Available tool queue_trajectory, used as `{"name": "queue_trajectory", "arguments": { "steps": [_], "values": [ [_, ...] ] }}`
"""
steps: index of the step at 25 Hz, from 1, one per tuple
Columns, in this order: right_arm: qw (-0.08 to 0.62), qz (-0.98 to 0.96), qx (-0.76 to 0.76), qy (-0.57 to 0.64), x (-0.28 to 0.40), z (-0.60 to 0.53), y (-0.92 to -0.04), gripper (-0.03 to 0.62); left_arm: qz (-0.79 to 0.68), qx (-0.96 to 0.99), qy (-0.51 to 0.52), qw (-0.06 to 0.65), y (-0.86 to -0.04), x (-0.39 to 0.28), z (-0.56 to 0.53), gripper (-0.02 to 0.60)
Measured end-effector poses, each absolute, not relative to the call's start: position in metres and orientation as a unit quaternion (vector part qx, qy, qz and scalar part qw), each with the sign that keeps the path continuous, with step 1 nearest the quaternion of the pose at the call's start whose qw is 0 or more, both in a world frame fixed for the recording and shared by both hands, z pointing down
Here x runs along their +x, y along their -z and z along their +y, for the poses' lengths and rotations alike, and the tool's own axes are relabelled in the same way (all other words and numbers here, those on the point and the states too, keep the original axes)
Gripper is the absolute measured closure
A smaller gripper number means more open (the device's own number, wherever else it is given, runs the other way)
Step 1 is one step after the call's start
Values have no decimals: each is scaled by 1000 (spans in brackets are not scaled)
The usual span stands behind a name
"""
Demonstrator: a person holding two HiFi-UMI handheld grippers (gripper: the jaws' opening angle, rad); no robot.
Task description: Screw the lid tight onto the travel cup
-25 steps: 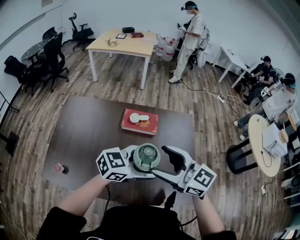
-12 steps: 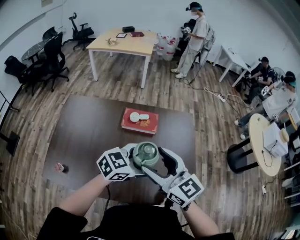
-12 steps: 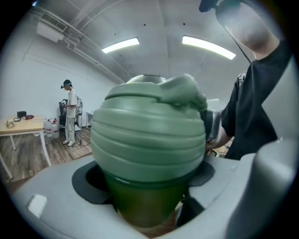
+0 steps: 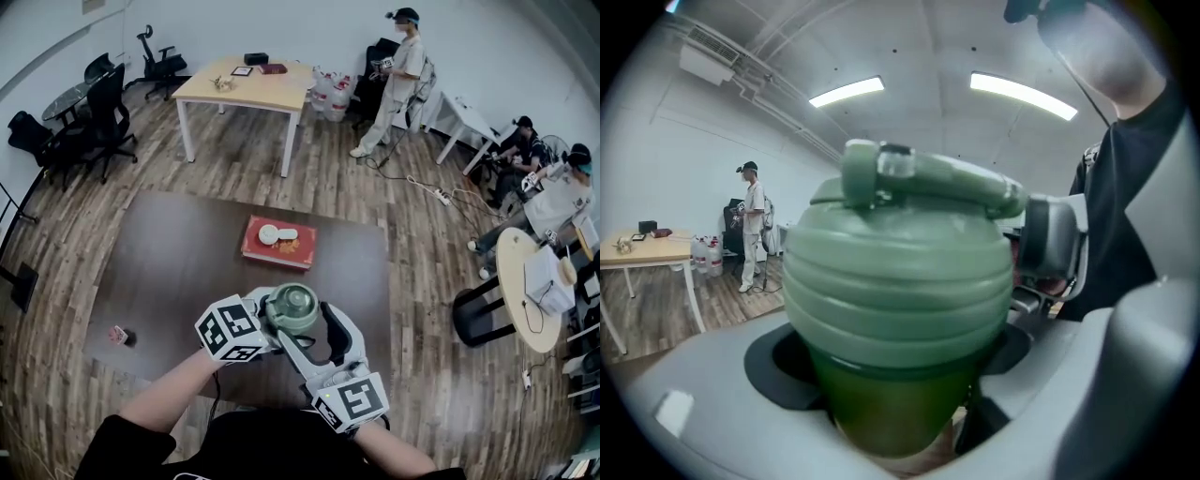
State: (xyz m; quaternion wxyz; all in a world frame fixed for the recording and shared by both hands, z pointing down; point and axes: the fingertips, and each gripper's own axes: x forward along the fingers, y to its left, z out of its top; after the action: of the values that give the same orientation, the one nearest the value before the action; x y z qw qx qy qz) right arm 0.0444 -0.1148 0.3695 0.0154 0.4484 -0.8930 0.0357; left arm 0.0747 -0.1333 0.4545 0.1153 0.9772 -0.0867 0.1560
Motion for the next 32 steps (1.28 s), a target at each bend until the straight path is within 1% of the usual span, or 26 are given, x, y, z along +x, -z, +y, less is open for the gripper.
{"name": "queue_trajectory", "arguments": {
  "steps": [2, 4, 7, 8, 9, 12, 14, 16, 17, 19, 23, 25, 28, 32],
  "values": [
    [4, -920, 391, -20, 46, -108, -361, 240, -83, 978, -151, 121, -453, 70, -133, 170],
    [7, -945, 327, -14, 51, -106, -359, 240, -66, 980, -142, 127, -448, 67, -128, 170],
    [10, -974, 222, -37, 60, -111, -362, 237, -21, 983, -136, 120, -440, 71, -110, 170],
    [14, -981, 186, -43, 60, -111, -364, 208, -7, 983, -141, 114, -439, 73, -104, 170],
    [20, -987, 150, -50, 58, -108, -366, 201, 5, 983, -146, 108, -439, 75, -98, 170],
    [27, -995, 57, -79, 50, -99, -370, 201, 28, 983, -154, 99, -441, 79, -86, 170],
    [20, -995, 28, -92, 47, -97, -370, 204, 28, 983, -153, 99, -441, 80, -85, 170],
    [23, -995, 51, -86, 44, -102, -368, 215, 0, 984, -154, 92, -441, 78, -94, 172],
    [30, -993, 86, -77, 42, -107, -368, 218, -27, 983, -159, 84, -443, 76, -103, 172],
    [39, -979, 190, -70, 36, -118, -372, 220, -84, 979, -173, 68, -449, 70, -122, 172],
    [56, -893, 433, -109, 35, -132, -385, 220, -160, 968, -180, 67, -460, 67, -143, 173],
    [60, -850, 509, -123, 39, -133, -387, 221, -177, 966, -174, 70, -461, 72, -145, 173],
    [56, -835, 528, -142, 43, -133, -391, 220, -181, 966, -168, 79, -464, 75, -144, 175],
    [55, -874, 469, -115, 38, -130, -392, 215, -156, 971, -158, 92, -467, 73, -140, 170]
  ]
}}
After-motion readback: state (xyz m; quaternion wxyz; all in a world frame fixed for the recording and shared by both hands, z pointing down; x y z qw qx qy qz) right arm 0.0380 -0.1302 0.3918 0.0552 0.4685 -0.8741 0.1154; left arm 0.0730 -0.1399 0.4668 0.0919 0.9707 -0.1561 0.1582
